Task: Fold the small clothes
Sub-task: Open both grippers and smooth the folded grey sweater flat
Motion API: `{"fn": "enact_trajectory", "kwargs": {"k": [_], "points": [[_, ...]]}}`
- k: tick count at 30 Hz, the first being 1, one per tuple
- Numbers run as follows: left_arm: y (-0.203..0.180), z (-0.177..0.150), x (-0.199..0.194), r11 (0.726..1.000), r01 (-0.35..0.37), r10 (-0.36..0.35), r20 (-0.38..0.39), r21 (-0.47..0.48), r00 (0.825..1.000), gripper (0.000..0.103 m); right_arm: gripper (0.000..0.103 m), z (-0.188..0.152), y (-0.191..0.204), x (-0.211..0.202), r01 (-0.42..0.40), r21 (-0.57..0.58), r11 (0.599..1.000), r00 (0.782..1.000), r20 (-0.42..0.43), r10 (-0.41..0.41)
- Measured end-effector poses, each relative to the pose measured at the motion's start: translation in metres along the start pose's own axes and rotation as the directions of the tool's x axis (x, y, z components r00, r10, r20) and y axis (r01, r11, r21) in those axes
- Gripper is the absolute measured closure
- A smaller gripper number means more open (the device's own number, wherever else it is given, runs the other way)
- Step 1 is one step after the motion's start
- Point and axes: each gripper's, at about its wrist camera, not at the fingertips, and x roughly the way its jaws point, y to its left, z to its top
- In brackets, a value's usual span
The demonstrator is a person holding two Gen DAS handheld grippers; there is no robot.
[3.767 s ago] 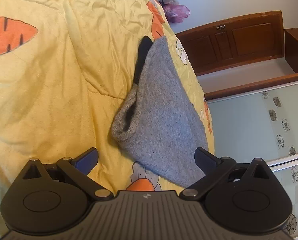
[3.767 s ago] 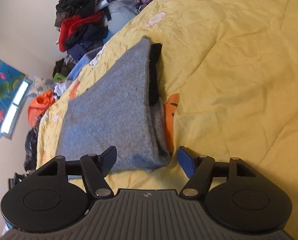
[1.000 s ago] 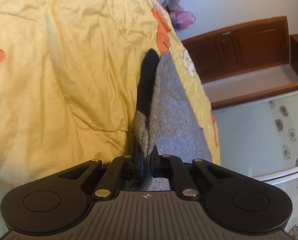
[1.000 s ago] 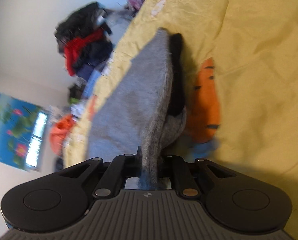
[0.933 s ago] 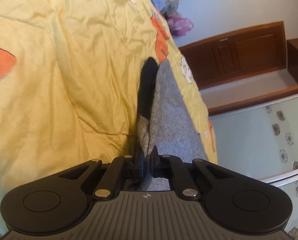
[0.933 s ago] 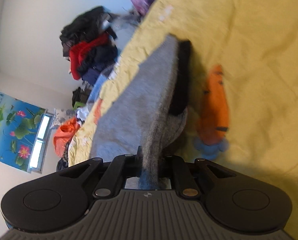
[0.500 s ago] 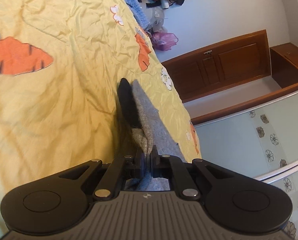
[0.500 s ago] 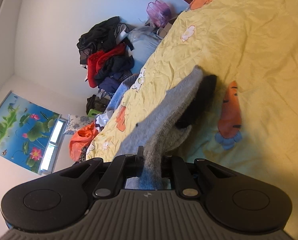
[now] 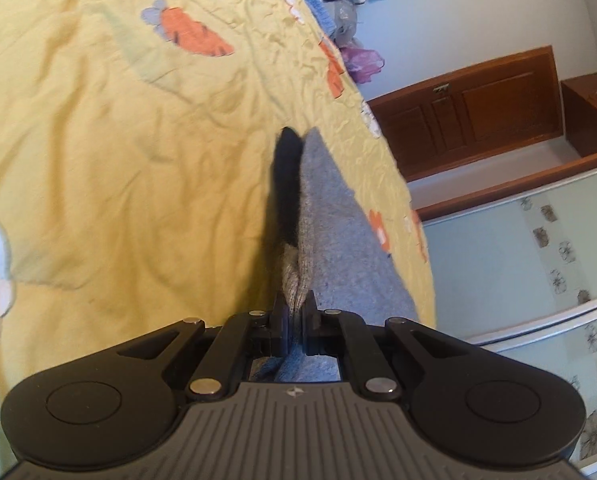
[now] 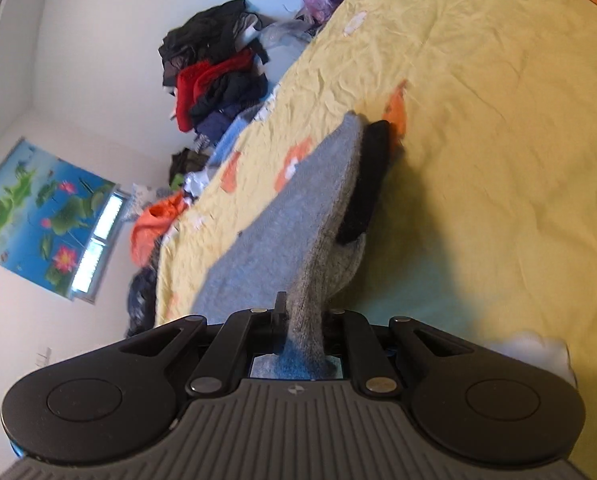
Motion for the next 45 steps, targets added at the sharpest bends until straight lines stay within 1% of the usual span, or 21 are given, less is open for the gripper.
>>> {"fn": "enact_trajectory", "kwargs": {"k": [2, 3, 5, 7, 8, 10, 11, 12, 14, 16, 20, 22, 24, 25, 27, 28, 31, 34, 36, 40, 45], "points": [[0.010, 0.000, 0.002, 0.999, -0.051, 0.051, -0.022, -0.014, 0.998, 0.096, 0.079, -0.006, 0.000, 0.005, 0.103, -0.046, 0.994, 0.995, -0.003, -0.103], [0.015, -0.001, -0.002, 0.996, -0.084, 0.084, -0.020, -0.014, 0.996, 0.094, 0.059, -0.007, -0.005, 0.005, 0.126, -0.022, 0.992, 0.992, -0.016, -0.126], [0.023, -0.003, -0.019, 0.991, -0.136, 0.135, -0.012, -0.005, 0.991, 0.093, 0.032, -0.013, -0.008, -0.006, 0.143, -0.036, 0.989, 0.989, -0.024, -0.144], [0.022, -0.008, -0.051, 0.978, -0.206, 0.205, 0.013, 0.035, 0.979, 0.089, 0.027, -0.023, 0.003, -0.029, 0.171, -0.140, 0.975, 0.985, 0.001, -0.172], [0.015, -0.009, -0.067, 0.973, -0.223, 0.221, 0.039, 0.066, 0.974, 0.081, 0.029, -0.027, 0.012, -0.041, 0.209, -0.202, 0.957, 0.978, 0.034, -0.206], [-0.007, -0.007, -0.087, 0.975, -0.194, 0.185, 0.085, 0.106, 0.979, 0.044, 0.028, -0.031, 0.039, -0.052, 0.261, -0.377, 0.889, 0.965, 0.127, -0.229], [-0.024, -0.003, -0.088, 0.978, -0.168, 0.155, 0.105, 0.126, 0.982, 0.009, 0.023, -0.032, 0.057, -0.048, 0.294, -0.462, 0.837, 0.955, 0.176, -0.238], [-0.042, 0.000, -0.083, 0.976, -0.145, 0.125, 0.132, 0.161, 0.983, 0.000, 0.016, -0.033, 0.073, -0.038, 0.331, -0.543, 0.772, 0.943, 0.220, -0.250], [-0.082, 0.006, -0.054, 0.956, -0.127, 0.087, 0.160, 0.264, 0.983, 0.000, 0.009, -0.032, 0.104, -0.002, 0.393, -0.662, 0.639, 0.920, 0.282, -0.273], [-0.115, 0.008, -0.008, 0.925, -0.156, 0.101, 0.172, 0.346, 0.980, 0.000, 0.010, -0.022, 0.123, 0.041, 0.425, -0.697, 0.577, 0.905, 0.299, -0.304], [-0.145, 0.001, 0.095, 0.863, -0.257, 0.174, 0.221, 0.436, 0.960, 0.000, 0.017, 0.013, 0.126, 0.109, 0.394, -0.652, 0.648, 0.918, 0.241, -0.316], [-0.148, -0.002, 0.135, 0.810, -0.329, 0.226, 0.258, 0.486, 0.939, 0.000, 0.016, 0.019, 0.123, 0.133, 0.434, -0.657, 0.616, 0.898, 0.261, -0.354], [-0.141, -0.002, 0.165, 0.744, -0.448, 0.327, 0.315, 0.496, 0.891, 0.001, 0.016, 0.024, 0.115, 0.152, 0.460, -0.669, 0.584, 0.880, 0.254, -0.402], [-0.133, 0.002, 0.174, 0.733, -0.475, 0.355, 0.322, 0.487, 0.878, 0.001, 0.016, 0.028, 0.110, 0.161, 0.486, -0.665, 0.568, 0.863, 0.262, -0.431], [-0.120, 0.003, 0.176, 0.690, -0.521, 0.351, 0.397, 0.503, 0.848, 0.001, 0.010, 0.028, 0.096, 0.173, 0.524, -0.653, 0.547, 0.837, 0.277, -0.472], [-0.116, 0.003, 0.177, 0.674, -0.528, 0.351, 0.405, 0.516, 0.844, 0.001, 0.006, 0.028, 0.089, 0.175, 0.528, -0.642, 0.555, 0.836, 0.280, -0.472], [-0.115, 0.007, 0.172, 0.693, -0.509, 0.330, 0.404, 0.510, 0.854, 0.000, 0.001, 0.031, 0.078, 0.172, 0.534, -0.592, 0.603, 0.840, 0.291, -0.458], [-0.125, 0.002, 0.167, 0.671, -0.529, 0.346, 0.412, 0.520, 0.843, 0.000, 0.001, 0.024, 0.085, 0.168, 0.565, -0.581, 0.586, 0.820, 0.316, -0.477], [-0.130, -0.009, 0.154, 0.685, -0.508, 0.327, 0.402, 0.522, 0.855, 0.000, 0.001, 0.017, 0.089, 0.160, 0.562, -0.568, 0.601, 0.823, 0.318, -0.470], [-0.131, -0.037, 0.135, 0.667, -0.525, 0.341, 0.411, 0.529, 0.846, 0.000, 0.001, 0.003, 0.090, 0.144, 0.545, -0.531, 0.649, 0.837, 0.299, -0.459], [-0.116, -0.057, 0.136, 0.622, -0.555, 0.364, 0.424, 0.553, 0.829, 0.000, 0.000, -0.013, 0.084, 0.144, 0.544, -0.552, 0.632, 0.837, 0.298, -0.460]]}}
